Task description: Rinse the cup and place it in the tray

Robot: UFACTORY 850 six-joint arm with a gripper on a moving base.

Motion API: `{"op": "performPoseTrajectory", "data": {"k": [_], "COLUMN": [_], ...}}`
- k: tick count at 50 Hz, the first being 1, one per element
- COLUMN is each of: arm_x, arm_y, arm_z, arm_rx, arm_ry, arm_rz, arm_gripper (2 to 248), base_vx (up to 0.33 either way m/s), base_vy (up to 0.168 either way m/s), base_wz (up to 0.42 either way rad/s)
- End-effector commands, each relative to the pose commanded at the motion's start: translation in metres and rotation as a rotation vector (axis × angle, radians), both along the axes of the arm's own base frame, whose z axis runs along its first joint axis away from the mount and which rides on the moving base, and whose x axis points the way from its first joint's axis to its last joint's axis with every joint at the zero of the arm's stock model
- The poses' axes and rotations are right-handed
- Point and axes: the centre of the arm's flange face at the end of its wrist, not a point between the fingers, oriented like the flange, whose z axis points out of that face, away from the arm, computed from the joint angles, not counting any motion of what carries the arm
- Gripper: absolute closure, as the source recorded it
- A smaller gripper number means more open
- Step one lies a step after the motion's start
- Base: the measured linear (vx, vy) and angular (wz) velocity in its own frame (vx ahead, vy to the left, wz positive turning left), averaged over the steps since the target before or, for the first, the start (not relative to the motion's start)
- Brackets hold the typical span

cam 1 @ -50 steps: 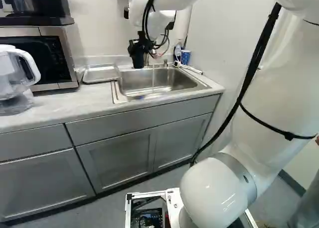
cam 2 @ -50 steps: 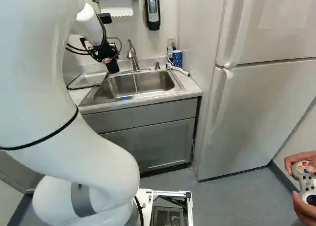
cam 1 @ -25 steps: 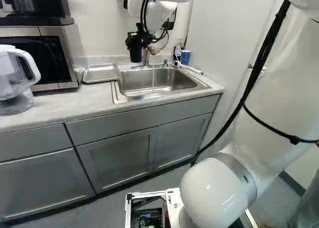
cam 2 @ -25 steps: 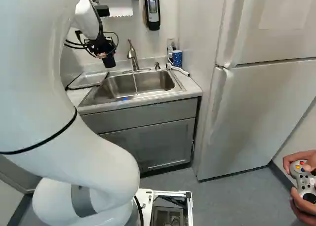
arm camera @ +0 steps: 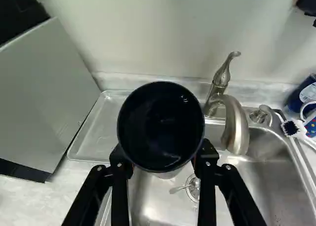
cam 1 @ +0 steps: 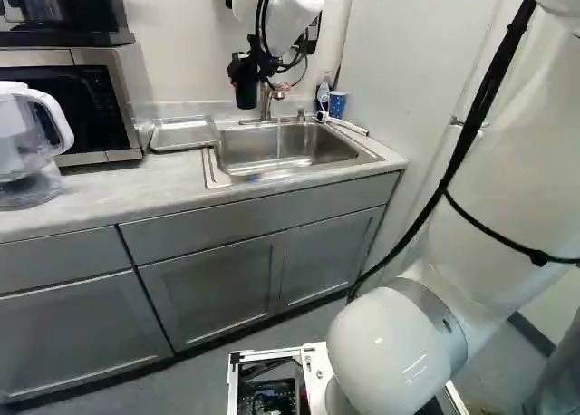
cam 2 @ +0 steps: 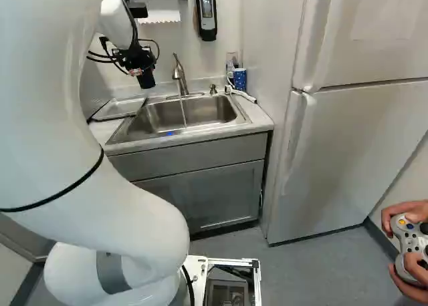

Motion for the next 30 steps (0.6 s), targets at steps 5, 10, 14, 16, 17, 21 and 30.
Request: {"op": "performPoseTrajectory", "data": {"k": [5, 10, 14, 16, 17, 21, 30], "arm_x": [0.0000, 0.0000, 0.0000, 0.0000, 0.0000, 0.0000, 0.0000], "arm_y": [0.0000, 0.0000, 0.0000, 0.0000, 0.0000, 0.0000, 0.0000], "arm_z": [0.0000, 0.0000, 0.0000, 0.0000, 0.0000, 0.0000, 0.0000], "arm_rx": [0.009, 0.039, 0.069, 0.085, 0.093, 0.125, 0.199], "arm_ry": [0.004, 0.016, 0.028, 0.034, 0.038, 0.051, 0.081], "arm_rz": [-0.006, -0.026, -0.046, -0.056, -0.062, -0.083, -0.132], "arm_gripper": [126, 126, 126, 126, 126, 126, 126], "base_vx": [0.000, 0.000, 0.000, 0.000, 0.000, 0.000, 0.000], "base_vy": [0.000, 0.000, 0.000, 0.000, 0.000, 0.000, 0.000], "base_wz": [0.000, 0.000, 0.000, 0.000, 0.000, 0.000, 0.000]}}
